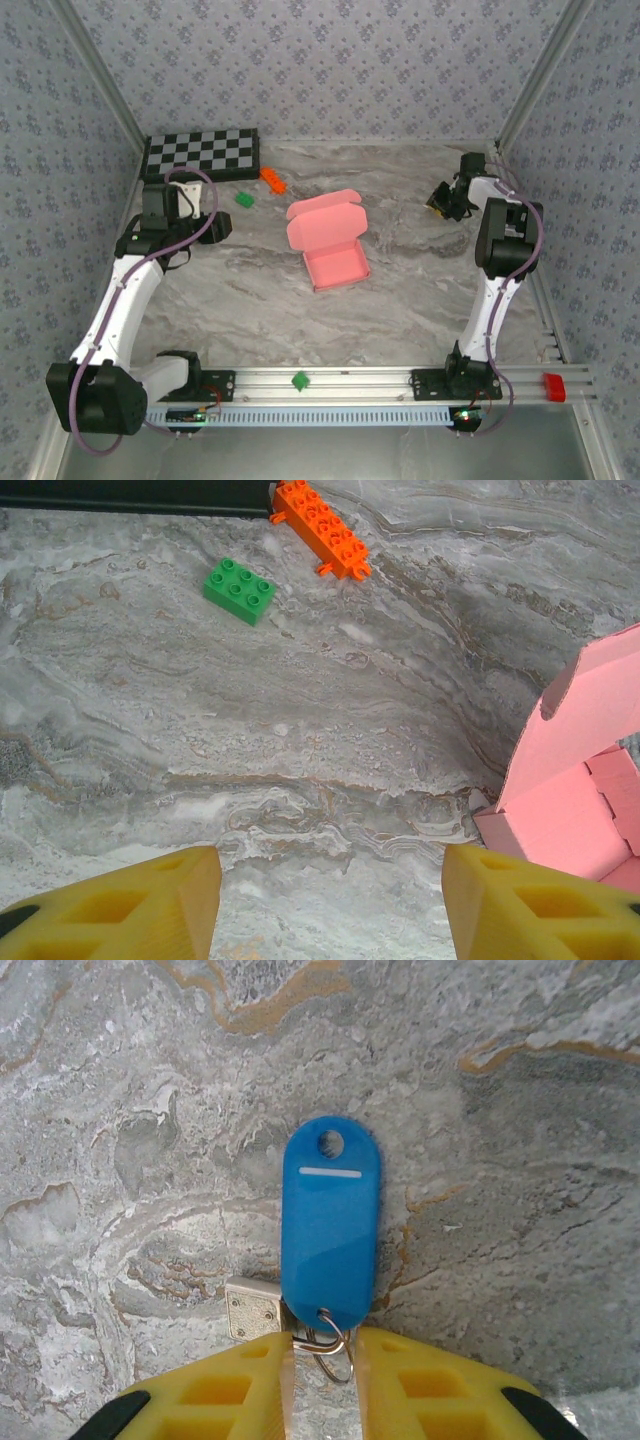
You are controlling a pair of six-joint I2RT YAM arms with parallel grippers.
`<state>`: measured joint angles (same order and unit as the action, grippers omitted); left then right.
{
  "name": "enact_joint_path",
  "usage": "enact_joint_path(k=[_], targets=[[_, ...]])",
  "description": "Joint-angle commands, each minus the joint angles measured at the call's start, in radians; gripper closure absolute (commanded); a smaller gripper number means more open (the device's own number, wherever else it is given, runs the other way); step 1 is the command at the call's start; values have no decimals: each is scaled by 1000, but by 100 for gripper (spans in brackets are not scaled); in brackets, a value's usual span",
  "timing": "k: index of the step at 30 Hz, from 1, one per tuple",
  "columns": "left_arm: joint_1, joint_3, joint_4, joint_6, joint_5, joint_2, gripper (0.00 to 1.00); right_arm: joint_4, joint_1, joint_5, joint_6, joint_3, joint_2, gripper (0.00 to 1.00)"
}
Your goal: Fold the paper box
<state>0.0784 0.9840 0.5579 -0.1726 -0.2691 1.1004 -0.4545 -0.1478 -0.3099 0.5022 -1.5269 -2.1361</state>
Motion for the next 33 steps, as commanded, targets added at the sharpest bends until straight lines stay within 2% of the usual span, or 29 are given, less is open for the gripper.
enact_joint_path(k=[1,21,27,33], targets=[[-8,-1,7,16,-12,-24,40,-5,4,26,28,8,-8,75],[-8,-2,6,16,-16,-23,40,10,1,26,17,24,-2,96],[-9,-3,5,17,-16,-22,40,17,1,43,-15,101,92,100],[-9,-4,5,18,-16,-22,40,34,10,63,-72,242,270,100]])
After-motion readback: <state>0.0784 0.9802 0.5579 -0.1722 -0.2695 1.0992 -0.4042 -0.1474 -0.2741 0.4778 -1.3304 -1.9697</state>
